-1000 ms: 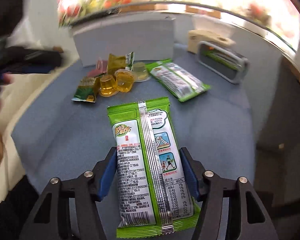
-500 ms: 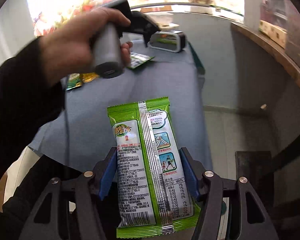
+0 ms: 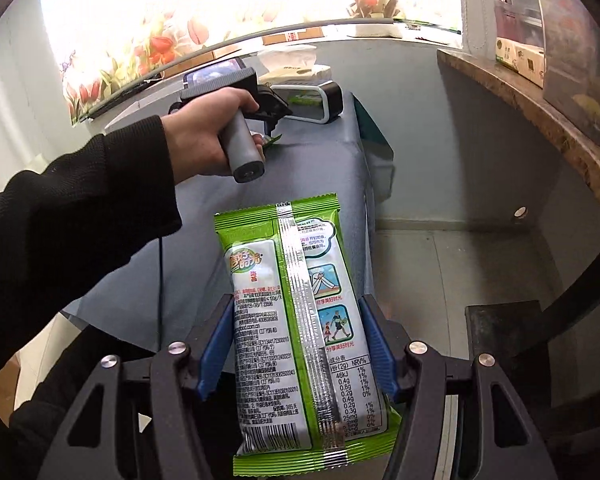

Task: Organize snacks
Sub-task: 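Grasp another green-and-white snack bag with the left gripper while the right gripper holds its bag, then carry both bags into the white box and open both grippers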

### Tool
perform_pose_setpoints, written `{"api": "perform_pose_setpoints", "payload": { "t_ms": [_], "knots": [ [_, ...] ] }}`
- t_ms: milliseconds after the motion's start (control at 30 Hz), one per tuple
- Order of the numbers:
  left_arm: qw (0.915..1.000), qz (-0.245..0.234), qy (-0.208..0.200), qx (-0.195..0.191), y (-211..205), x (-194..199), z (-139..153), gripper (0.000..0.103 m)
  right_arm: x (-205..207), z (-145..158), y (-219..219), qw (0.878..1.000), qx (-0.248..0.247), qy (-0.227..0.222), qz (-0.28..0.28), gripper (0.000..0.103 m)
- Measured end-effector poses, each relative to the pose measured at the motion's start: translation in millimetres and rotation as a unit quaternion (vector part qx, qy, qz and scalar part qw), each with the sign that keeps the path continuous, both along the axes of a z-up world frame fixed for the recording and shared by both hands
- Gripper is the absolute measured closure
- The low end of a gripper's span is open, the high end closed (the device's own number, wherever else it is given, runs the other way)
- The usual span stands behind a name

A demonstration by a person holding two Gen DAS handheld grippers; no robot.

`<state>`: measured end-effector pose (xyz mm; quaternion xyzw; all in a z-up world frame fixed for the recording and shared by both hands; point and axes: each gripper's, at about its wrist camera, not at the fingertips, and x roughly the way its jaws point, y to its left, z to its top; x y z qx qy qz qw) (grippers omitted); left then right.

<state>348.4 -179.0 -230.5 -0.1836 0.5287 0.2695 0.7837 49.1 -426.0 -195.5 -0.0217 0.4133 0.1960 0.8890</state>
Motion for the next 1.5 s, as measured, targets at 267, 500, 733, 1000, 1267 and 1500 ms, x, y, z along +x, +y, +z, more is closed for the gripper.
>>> {"api": "perform_pose_setpoints", "payload": {
  "t_ms": [267, 500, 733, 1000, 1267, 1500],
  "knots": [
    [0.9999, -0.004, -0.015, 0.001, -8.7, 2.3, 2.4, 0.010, -2.4, 4.4, 2.6, 1.000, 0.005, -0.008, 0.004, 0.037],
    [0.9982, -0.056, -0.022, -0.003, -18.1, -10.0, 12.9, 0.028, -4.9, 9.0, 2.1, 1.000, 0.005, -0.011, 0.001, 0.037],
    [0.9900, -0.134, -0.040, -0.020, -17.6, -33.6, 31.5, 0.029, -7.4, 15.2, 3.7, 1.000, 0.007, -0.016, -0.003, 0.037],
    [0.9625, -0.252, -0.098, -0.016, 1.2, -81.8, 97.9, 0.029, -5.6, 26.7, 13.7, 0.999, 0.008, -0.031, -0.002, 0.037],
    [0.9325, -0.323, -0.160, 0.024, 71.8, -140.8, 182.4, 0.028, 27.0, 52.7, 48.0, 0.998, 0.004, -0.060, 0.012, 0.037],
    [0.9176, -0.353, -0.176, 0.047, 138.8, -175.0, 216.0, 0.028, 80.0, 77.2, 119.2, 0.995, 0.014, -0.082, 0.053, 0.037]
  ]
}}
